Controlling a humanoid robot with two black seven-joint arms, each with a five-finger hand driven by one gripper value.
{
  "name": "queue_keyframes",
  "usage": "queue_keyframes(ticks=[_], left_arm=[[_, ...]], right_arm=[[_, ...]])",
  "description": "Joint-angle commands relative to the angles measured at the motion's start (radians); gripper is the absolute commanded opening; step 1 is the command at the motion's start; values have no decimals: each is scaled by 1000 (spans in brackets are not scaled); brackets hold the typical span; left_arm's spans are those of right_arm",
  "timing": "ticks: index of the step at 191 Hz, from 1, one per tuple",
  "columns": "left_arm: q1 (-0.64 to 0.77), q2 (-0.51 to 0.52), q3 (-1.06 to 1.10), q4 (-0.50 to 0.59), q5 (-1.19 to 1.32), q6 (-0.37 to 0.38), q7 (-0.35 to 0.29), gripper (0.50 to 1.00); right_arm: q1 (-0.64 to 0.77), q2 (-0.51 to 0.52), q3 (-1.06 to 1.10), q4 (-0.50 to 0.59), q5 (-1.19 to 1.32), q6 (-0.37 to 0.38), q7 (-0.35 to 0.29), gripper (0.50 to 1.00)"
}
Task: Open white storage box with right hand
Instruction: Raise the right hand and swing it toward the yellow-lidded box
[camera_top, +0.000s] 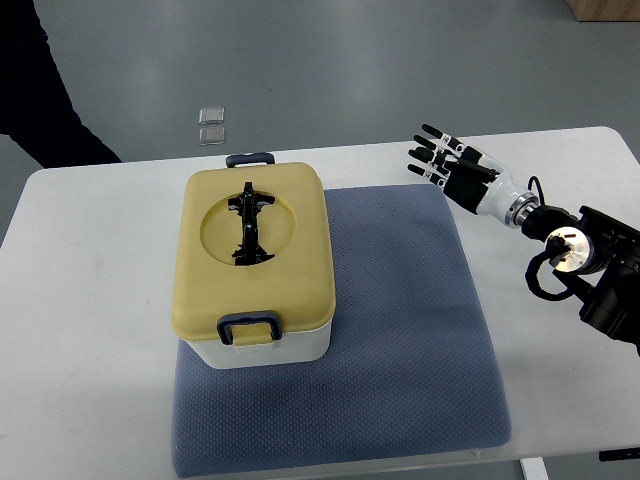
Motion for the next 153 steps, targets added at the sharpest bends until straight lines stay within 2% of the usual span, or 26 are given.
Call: queue_keyframes(ticks=[1,36,73,130,153], left_arm=[[1,0,0,1,0,0,-1,1000],[1,0,-1,1,0,-1,-1,1000],[-14,0,0,-1,0,-3,-2,1000],[-22,0,0,-2,0,-4,-2,1000],[-22,0,2,-2,0,-4,-2,1000]], right_arm=[[1,7,0,0,1,1,0,948],[3,7,0,0,-1,-4,-1,948],[12,-5,-9,0,-7,-51,-4,948],[52,-50,-12,2,-10,-17,0,946],[82,-50,-18,2,-12,22,0,946]])
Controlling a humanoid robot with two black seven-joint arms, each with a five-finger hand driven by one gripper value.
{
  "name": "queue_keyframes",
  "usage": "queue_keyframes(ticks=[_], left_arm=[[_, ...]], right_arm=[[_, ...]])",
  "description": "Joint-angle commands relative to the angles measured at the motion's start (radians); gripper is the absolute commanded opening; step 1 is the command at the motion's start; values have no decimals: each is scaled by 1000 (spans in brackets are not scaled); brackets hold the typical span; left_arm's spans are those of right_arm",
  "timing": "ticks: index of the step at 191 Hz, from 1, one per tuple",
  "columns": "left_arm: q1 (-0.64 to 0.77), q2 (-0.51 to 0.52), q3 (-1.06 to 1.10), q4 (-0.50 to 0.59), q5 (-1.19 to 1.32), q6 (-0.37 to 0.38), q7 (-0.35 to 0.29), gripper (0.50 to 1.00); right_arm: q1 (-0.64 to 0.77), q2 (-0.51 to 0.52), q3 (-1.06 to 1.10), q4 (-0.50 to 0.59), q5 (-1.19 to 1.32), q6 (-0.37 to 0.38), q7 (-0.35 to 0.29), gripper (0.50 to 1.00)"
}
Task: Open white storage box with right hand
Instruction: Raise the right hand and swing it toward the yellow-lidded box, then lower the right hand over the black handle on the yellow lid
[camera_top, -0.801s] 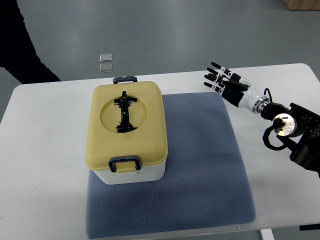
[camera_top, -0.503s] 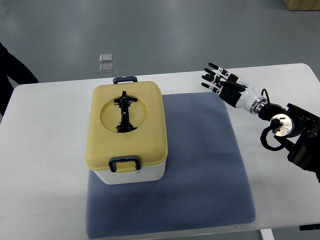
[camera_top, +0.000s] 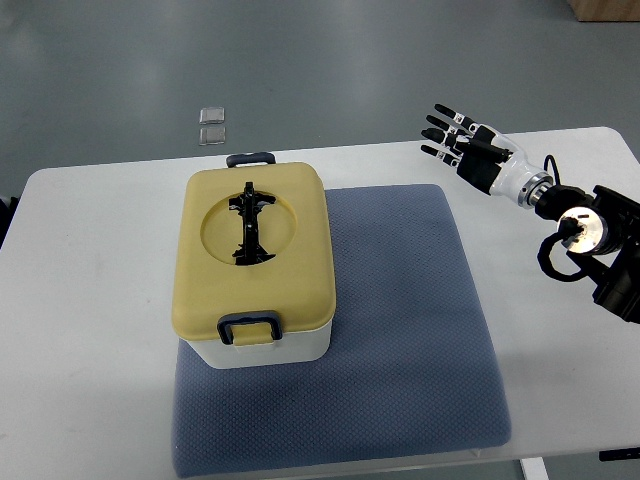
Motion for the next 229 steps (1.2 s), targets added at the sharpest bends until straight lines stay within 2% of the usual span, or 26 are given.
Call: queue_keyframes(ticks=[1,29,54,76,101,134,166,202,229], left_arm=[[0,0,0,1,0,0,0,1000],[-1,0,2,1,0,0,0,1000],[0,0,0,1,0,0,0,1000],[0,0,0,1,0,0,0,1000],[0,0,0,1,0,0,0,1000],[0,0,2,1,0,0,0,1000],[0,0,2,1,0,0,0,1000],[0,0,2,1,0,0,0,1000],[0,0,2,1,0,0,0,1000]], right_arm=[[20,-2,-4,0,-3,32,0,946],[75,-9,-6,0,-115,24,12,946],[112,-45,0,9,-307,24,75,946],[146,-80,5,49,-425,22,97,946],[213,-101,5,129,-620,21,132,946],[284,-131,6,287,-985,-7,219,946],[347,-154,-6,413,-1278,-1,302,946],[405,-170,-18,525,-1517,7,345,944],[483,-172,-113,560,-1568,7,382,944]])
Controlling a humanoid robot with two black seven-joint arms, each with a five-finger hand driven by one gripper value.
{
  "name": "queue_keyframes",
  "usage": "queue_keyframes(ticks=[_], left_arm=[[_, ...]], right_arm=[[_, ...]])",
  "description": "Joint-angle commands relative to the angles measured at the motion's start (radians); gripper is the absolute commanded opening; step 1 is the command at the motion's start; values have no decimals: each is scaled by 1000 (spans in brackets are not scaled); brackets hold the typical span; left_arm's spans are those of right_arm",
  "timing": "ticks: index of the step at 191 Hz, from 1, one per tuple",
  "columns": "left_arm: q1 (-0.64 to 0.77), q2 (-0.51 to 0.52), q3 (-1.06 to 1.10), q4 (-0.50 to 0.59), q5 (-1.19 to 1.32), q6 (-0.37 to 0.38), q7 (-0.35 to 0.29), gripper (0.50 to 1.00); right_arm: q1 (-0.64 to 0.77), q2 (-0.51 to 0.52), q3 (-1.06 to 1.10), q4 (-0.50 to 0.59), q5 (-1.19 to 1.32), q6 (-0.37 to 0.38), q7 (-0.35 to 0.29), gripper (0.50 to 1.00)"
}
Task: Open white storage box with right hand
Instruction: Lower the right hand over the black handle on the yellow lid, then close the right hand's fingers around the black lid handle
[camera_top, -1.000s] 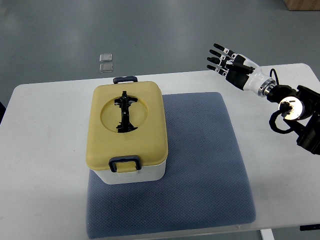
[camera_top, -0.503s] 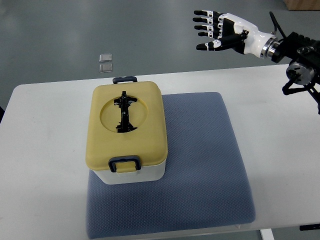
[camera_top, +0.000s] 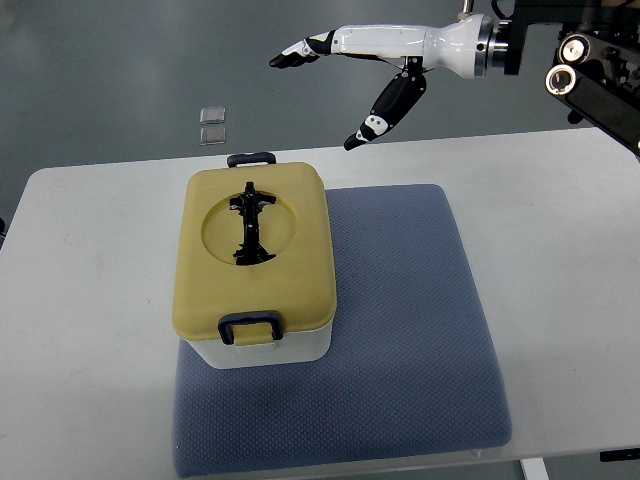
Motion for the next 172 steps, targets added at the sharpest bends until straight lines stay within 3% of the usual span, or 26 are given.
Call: queue_keyframes(ticks=[1,106,172], left_arm=[[0,0,0,0,0,0,0,1000],[0,0,0,0,0,0,0,1000],[0,0,0,0,0,0,0,1000]], right_arm=[[67,0,-78,27,-39,0,28,944],[299,155,-374,25,-135,-14,29,944],[294,247,-404,10,-209,-53,26,942]])
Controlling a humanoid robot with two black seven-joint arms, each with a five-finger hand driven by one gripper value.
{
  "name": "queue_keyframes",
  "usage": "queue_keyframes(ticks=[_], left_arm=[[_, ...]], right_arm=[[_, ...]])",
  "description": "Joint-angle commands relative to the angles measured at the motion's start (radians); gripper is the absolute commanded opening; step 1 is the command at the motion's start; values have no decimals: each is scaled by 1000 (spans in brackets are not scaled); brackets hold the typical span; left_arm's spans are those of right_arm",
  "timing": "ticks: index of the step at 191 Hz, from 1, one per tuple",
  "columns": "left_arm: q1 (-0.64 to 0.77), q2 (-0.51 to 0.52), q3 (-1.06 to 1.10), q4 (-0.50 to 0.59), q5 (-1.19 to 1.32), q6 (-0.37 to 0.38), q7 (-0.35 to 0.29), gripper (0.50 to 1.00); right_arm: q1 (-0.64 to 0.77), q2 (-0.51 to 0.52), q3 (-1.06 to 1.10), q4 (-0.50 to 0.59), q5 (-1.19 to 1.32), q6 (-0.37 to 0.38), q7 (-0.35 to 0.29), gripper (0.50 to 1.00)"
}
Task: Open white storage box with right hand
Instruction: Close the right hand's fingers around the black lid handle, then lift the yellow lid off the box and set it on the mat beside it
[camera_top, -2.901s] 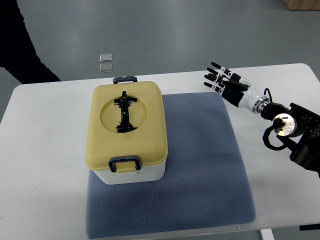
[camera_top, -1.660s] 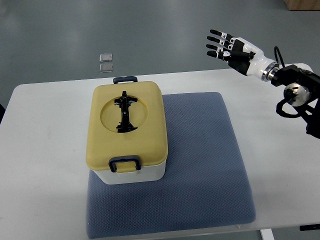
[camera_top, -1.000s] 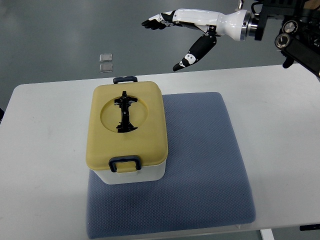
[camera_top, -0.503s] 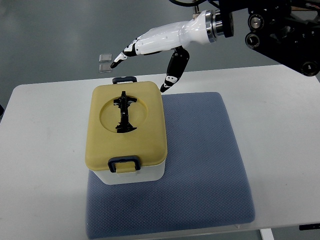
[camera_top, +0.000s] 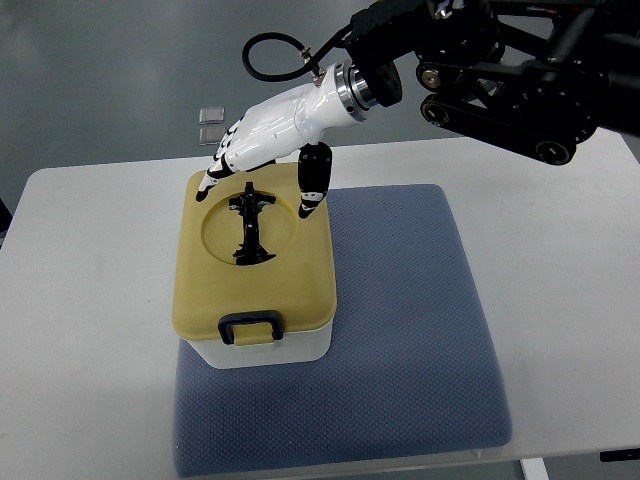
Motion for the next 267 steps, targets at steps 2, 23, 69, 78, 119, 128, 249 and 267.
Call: queue_keyframes(ticks=[2,23,69,78,119,128,249,267], left_arm=[[0,0,0,0,0,0,0,1000],[-2,0,0,0,0,0,0,1000],[0,0,0,0,0,0,0,1000],[0,0,0,0,0,0,0,1000],[0,0,0,0,0,0,0,1000],[-2,0,0,0,0,0,0,1000],[0,0,0,0,0,0,0,1000],[-2,0,0,0,0,0,0,1000]], right_arm=[[-6,20,-3,-1,-11,-20,-2,940],[-9,22,-3,-2,-12,-35,-3,940],[-46,40,-23,-19,-40,-95,-5,940],[-52,42,-23,-21,-49,-99,-5,938],[-72,43,-21,-29,-57,-116,-2,817],[-75,43,-21,-29,-60,-115,-3,738],[-45,22,31,-35,-68,-168,27,500],[-23,-3,63,-35,-64,-167,46,500]])
